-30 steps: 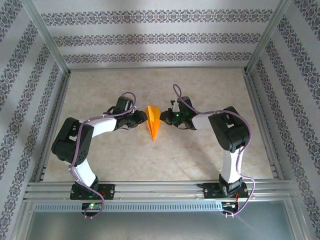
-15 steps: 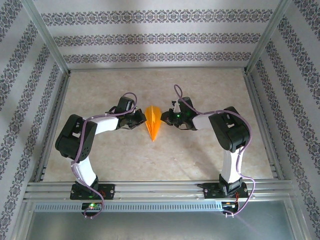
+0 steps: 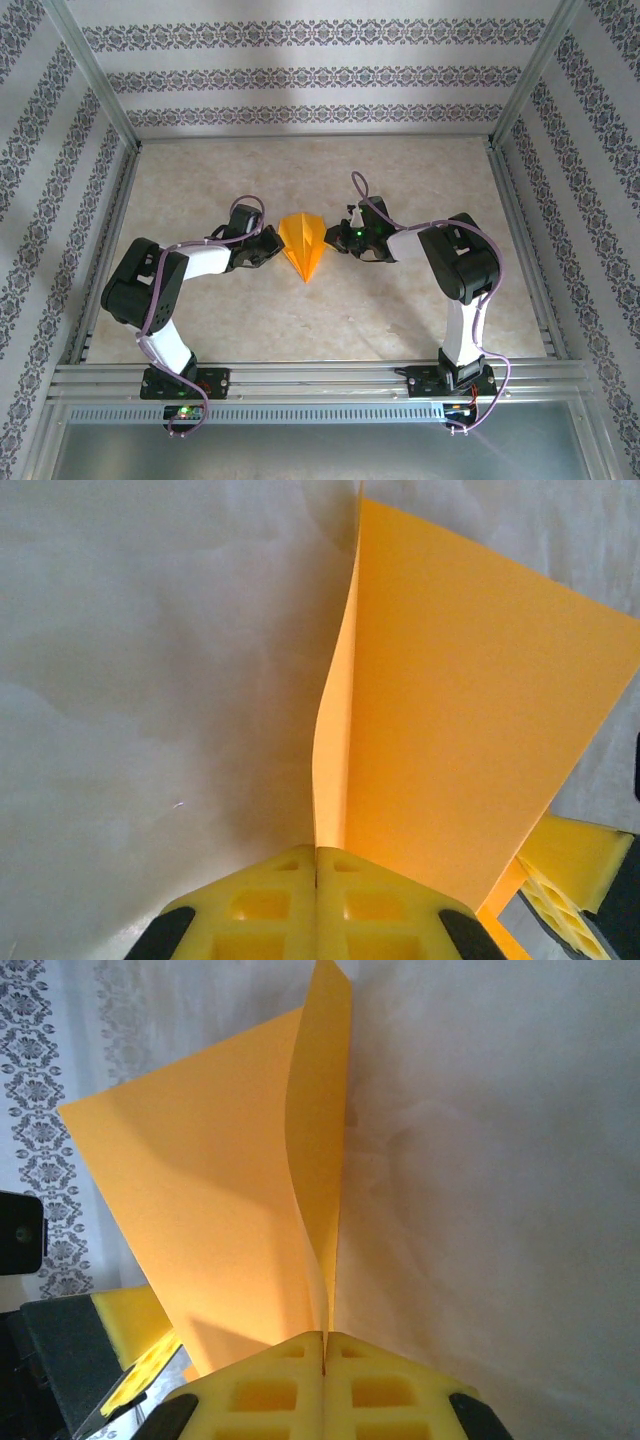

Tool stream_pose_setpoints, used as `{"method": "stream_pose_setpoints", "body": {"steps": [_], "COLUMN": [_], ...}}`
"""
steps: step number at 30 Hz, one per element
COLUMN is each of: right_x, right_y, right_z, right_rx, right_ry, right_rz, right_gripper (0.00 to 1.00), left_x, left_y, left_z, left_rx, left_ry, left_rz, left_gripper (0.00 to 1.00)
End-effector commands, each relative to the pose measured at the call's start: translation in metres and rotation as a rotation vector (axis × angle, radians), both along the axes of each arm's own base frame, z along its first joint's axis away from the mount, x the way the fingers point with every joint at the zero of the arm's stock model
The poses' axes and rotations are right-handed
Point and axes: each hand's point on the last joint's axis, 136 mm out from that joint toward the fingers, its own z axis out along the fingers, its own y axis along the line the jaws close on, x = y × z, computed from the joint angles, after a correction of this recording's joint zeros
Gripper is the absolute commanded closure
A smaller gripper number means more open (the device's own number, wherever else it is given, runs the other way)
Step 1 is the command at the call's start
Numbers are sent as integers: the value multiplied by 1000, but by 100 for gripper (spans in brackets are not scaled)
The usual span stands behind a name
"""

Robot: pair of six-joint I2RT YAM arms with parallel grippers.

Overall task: Fold a paper plane with a square sheet of paper (pick it up from the middle)
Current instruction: Turn over a paper plane at the top-center of the table.

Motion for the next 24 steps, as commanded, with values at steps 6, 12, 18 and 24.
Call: {"method": "stream_pose_setpoints", "body": {"steps": [6,12,18,24], "right_x": [-3,-3,-2,-3], "right_y": [2,5,5,6], "right_z": [-8,-5,-6,-8], "right_rx": [10,20,19,15], "right_ry": [21,19,21,25], "right_rz": [13,24,27,27], "right_gripper": [93,92,92,92], "left_x": [10,-5,-24,-22], "left_y": [-6,-13,-33,-55], "left_z": [32,55,47,39], "left_rx": [-11,58,134,177], "left_ry": [-77,-97,-49,-14], "left_rz": [-5,-97,-187,-254], "left_gripper": [79,63,59,60]}}
